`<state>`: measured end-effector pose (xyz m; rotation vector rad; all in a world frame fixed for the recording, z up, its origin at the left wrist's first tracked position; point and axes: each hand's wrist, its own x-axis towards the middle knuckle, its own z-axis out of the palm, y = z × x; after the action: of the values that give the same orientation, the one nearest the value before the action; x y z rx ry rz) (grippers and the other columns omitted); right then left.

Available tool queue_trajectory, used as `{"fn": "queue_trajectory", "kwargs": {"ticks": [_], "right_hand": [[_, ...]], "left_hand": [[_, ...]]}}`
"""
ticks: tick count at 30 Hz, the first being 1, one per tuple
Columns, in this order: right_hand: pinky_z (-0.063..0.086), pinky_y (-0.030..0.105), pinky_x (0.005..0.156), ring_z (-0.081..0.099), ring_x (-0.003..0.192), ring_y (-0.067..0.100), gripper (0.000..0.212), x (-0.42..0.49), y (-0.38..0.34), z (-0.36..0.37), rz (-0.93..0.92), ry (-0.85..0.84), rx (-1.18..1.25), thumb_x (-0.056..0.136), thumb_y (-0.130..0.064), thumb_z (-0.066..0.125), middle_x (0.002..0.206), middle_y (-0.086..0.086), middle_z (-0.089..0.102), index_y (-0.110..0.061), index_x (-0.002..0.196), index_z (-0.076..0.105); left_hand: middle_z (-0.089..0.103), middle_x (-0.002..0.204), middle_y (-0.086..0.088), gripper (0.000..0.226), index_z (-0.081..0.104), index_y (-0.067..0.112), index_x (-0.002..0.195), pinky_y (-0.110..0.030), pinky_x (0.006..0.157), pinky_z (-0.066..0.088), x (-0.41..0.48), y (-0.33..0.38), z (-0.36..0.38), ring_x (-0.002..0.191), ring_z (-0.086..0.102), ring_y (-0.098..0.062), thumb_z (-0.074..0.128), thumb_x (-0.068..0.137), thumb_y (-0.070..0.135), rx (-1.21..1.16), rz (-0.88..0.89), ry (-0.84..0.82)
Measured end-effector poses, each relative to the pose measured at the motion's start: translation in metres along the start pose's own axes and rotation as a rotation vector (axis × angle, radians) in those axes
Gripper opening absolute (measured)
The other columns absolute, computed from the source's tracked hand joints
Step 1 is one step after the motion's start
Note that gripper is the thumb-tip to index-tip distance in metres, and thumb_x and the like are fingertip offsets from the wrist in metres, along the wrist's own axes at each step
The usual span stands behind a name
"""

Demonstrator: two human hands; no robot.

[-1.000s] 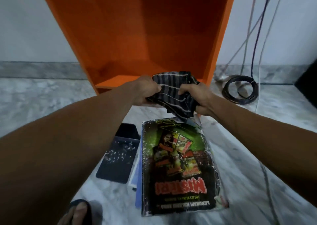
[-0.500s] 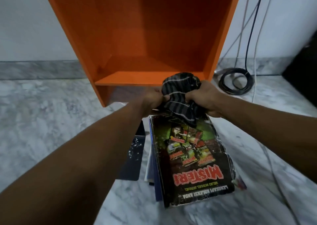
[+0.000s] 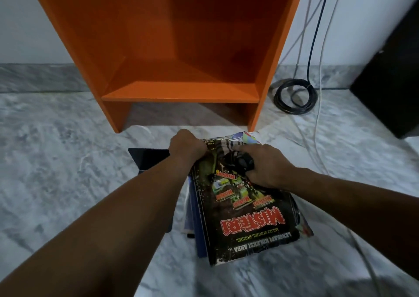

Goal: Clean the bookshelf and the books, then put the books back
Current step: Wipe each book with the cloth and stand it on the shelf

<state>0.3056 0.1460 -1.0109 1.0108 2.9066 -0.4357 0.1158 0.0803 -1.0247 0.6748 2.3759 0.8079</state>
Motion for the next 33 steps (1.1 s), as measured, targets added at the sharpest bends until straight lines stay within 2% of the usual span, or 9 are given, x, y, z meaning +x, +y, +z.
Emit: {"fn": "queue_trajectory", "kwargs": {"ticks": [3,8,13,15,21,24,28,30,33], "right_hand": [[0.04,0.035,0.101,0.049,0.121,0.032,0.082,0.007,0.008,0.014,0.006,0.003,-0.023,0.078,-0.057,0.072,0.136,0.008,0.046,-0.034,0.149,0.036],[0.046,0.036,0.095,0.053,0.114,0.027,0.071,-0.01,0.001,0.032,-0.038,0.196,0.117,0.077,-0.03,0.074,0.124,0.007,0.053,-0.03,0.142,0.045],[0.047,0.022,0.078,0.052,0.095,0.014,0.036,-0.103,-0.013,0.04,-0.696,-0.029,0.0,0.084,-0.031,0.063,0.105,0.003,0.062,-0.03,0.119,0.057],[0.052,0.03,0.08,0.056,0.091,0.017,0.035,-0.096,-0.008,0.02,-0.693,-0.03,0.038,0.084,-0.029,0.063,0.103,0.005,0.064,-0.025,0.119,0.063],[0.048,0.036,0.085,0.046,0.097,0.021,0.07,-0.007,-0.022,-0.091,-0.208,0.711,0.174,0.08,-0.01,0.068,0.118,0.016,0.056,-0.027,0.144,0.047],[0.053,0.043,0.09,0.061,0.098,0.027,0.037,-0.012,-0.039,-0.064,-0.454,0.556,0.1,0.085,-0.025,0.065,0.114,0.014,0.064,-0.023,0.122,0.066],[0.045,0.029,0.08,0.054,0.093,0.002,0.026,-0.044,-0.039,-0.021,-0.927,0.209,-0.231,0.089,-0.04,0.061,0.106,-0.009,0.06,-0.031,0.114,0.061],[0.036,0.016,0.084,0.046,0.097,-0.009,0.039,-0.034,-0.041,-0.052,-0.84,0.374,-0.07,0.082,-0.048,0.068,0.107,-0.02,0.054,-0.033,0.117,0.062],[0.047,0.029,0.089,0.055,0.107,0.027,0.064,0.004,-0.053,-0.095,-0.519,0.73,0.02,0.072,-0.027,0.083,0.12,0.011,0.057,-0.02,0.131,0.06]], "left_hand": [[0.069,0.093,-0.018,0.029,0.063,-0.004,0.093,-0.041,0.075,0.06,-0.007,0.007,0.005,0.082,0.068,-0.033,0.081,0.076,0.011,-0.541,-0.134,-0.139],[0.071,0.099,-0.02,0.028,0.062,-0.004,0.106,-0.047,0.08,0.059,-0.022,0.012,0.01,0.085,0.07,-0.034,0.062,0.096,0.022,-0.751,-0.176,-0.314],[0.069,0.083,-0.01,0.02,0.059,0.005,0.098,-0.039,0.075,0.06,-0.026,0.042,-0.031,0.076,0.069,-0.027,0.056,0.099,0.024,-0.739,0.009,-0.364],[0.068,0.082,-0.008,0.022,0.058,0.006,0.097,-0.039,0.076,0.059,-0.027,0.054,-0.049,0.076,0.069,-0.027,0.054,0.1,0.028,-0.76,0.071,-0.4],[0.072,0.101,-0.015,0.04,0.062,0.003,0.108,-0.047,0.091,0.055,-0.05,0.072,-0.082,0.091,0.071,-0.031,0.05,0.099,0.04,-0.869,0.165,-0.362],[0.068,0.115,-0.019,0.049,0.064,0.001,0.114,-0.055,0.092,0.053,-0.063,0.08,-0.096,0.104,0.067,-0.038,0.051,0.097,0.045,-0.968,0.181,-0.387],[0.072,0.087,-0.011,0.035,0.059,0.008,0.096,-0.041,0.059,0.059,-0.07,0.08,-0.124,0.073,0.073,-0.03,0.045,0.1,0.04,-0.988,0.217,-0.364],[0.073,0.082,-0.008,0.036,0.059,0.008,0.098,-0.036,0.058,0.059,-0.064,0.074,-0.133,0.072,0.073,-0.029,0.046,0.1,0.041,-0.944,0.26,-0.307],[0.075,0.085,-0.009,0.041,0.062,0.008,0.102,-0.037,0.069,0.058,-0.064,0.07,-0.136,0.081,0.073,-0.03,0.046,0.099,0.046,-0.913,0.252,-0.32]]}}
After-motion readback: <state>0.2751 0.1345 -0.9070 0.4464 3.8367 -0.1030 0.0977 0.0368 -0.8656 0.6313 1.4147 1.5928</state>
